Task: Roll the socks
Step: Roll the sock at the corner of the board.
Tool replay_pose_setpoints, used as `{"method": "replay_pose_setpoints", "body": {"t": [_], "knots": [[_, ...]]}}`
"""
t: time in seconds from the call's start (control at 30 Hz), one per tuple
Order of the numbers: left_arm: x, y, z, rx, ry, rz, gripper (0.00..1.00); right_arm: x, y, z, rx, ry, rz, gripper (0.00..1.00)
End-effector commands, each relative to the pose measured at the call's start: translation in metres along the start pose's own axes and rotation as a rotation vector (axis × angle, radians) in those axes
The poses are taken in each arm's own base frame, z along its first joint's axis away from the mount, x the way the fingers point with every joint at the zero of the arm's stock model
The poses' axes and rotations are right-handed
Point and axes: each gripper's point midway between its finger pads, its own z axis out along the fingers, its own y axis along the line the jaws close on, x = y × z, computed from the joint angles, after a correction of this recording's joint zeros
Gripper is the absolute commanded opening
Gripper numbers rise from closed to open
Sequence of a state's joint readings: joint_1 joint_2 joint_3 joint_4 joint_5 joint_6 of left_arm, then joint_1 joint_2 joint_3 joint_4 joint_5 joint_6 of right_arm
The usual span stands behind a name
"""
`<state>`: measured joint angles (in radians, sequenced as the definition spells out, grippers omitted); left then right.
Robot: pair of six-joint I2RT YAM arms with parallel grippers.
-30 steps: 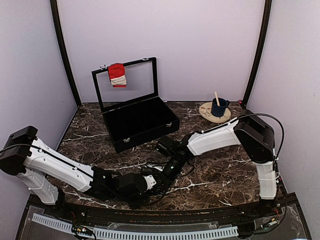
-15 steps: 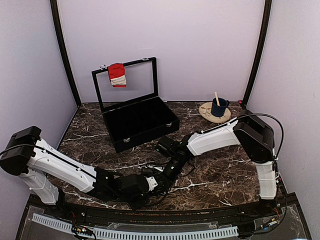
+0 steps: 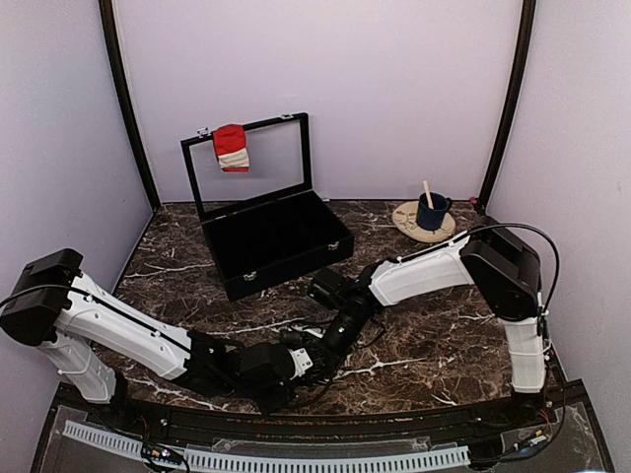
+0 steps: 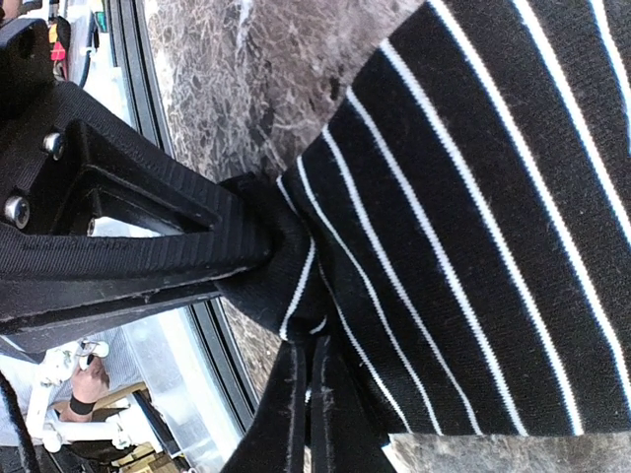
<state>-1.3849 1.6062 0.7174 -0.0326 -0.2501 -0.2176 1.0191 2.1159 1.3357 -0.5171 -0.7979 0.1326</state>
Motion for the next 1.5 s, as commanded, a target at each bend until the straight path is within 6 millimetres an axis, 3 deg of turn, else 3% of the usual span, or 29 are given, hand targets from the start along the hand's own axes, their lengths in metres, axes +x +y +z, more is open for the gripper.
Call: {"method": "replay_pose_setpoints", "body": {"t": [0.0,0.17,0.37,1.0,1.47], "knots": [[0.007,-0.01,0.002,0.049,0.025,-0.018,0.0,0.005,-0.013,0.0,0.027,0.014,0.038,0.04],[0.012,-0.006,0.0,0.057,0.026,-0.078,0.0,0.003,-0.015,-0.005,0.038,-0.01,0.041,0.17],[0.015,-0.003,-0.004,0.095,0.021,-0.145,0.0,-0.001,-0.016,-0.012,0.036,-0.046,0.053,0.23],[0.02,-0.006,-0.007,0.283,0.072,-0.246,0.0,-0.017,-0.022,-0.045,0.077,-0.22,0.071,0.26],[0.016,-0.016,-0.004,0.475,0.163,-0.265,0.0,-0.014,-0.045,-0.082,0.314,-0.395,0.029,0.25]]}}
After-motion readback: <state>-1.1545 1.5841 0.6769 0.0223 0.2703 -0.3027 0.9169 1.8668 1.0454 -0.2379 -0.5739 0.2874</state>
